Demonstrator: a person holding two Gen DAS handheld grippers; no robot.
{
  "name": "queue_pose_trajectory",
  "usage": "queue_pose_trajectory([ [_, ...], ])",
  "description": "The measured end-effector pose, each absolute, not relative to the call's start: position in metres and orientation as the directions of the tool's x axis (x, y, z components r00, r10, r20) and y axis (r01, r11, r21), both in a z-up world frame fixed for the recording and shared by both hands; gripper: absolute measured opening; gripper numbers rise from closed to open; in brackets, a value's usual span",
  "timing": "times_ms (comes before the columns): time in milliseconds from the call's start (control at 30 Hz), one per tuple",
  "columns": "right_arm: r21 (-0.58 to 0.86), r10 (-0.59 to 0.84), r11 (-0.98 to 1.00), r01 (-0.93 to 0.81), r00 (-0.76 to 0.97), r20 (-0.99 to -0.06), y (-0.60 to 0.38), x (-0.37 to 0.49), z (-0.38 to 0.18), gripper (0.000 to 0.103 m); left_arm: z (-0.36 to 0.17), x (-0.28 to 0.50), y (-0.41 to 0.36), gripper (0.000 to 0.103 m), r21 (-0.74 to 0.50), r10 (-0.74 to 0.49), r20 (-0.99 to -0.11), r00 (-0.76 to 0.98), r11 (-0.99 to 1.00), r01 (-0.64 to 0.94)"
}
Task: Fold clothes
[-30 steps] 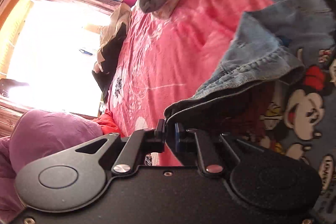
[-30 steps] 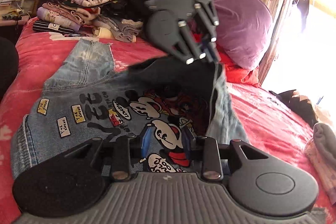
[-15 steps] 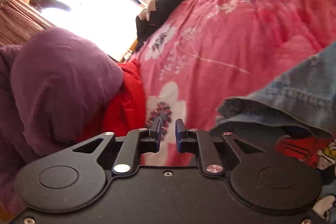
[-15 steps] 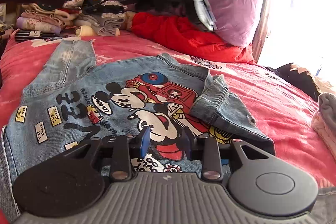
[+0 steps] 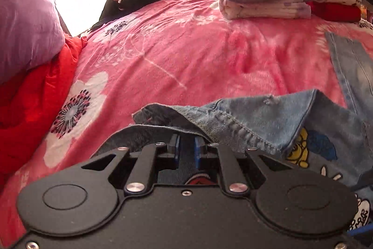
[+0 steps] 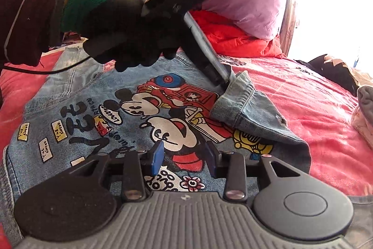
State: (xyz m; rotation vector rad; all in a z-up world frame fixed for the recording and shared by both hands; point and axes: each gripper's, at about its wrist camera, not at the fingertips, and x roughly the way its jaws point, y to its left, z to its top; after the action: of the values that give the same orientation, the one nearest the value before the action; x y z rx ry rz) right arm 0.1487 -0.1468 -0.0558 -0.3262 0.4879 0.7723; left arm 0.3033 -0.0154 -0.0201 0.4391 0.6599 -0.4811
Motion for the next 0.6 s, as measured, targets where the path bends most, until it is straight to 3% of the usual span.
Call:
queue_pose_trajectory([
  [200, -0.057, 0.580, 0.701, -0.711, 0.615, -0.534, -0.152, 0.157, -0.058, 0.041, -0.026, 0.339, -0.024, 0.010, 0.191, -0.236, -0.643, 0.729, 0.872, 0.451],
  [467, 0.085, 0.582, 0.768, -0.635, 0.636, -0.507, -0.175, 0.176, -0.056, 0.042, -0.021, 0.368, -0.019, 0.010, -0.059, -0.338, -0.664, 0.667, 0.913, 0.404],
  [600, 0.180, 0.582, 0.792, -0.583, 0.633, -0.510, -0.188, 0.191, -0.058, 0.042, -0.021, 0.390, -0.007, 0.011, -0.281, -0.396, -0.669, 0.629, 0.918, 0.279],
])
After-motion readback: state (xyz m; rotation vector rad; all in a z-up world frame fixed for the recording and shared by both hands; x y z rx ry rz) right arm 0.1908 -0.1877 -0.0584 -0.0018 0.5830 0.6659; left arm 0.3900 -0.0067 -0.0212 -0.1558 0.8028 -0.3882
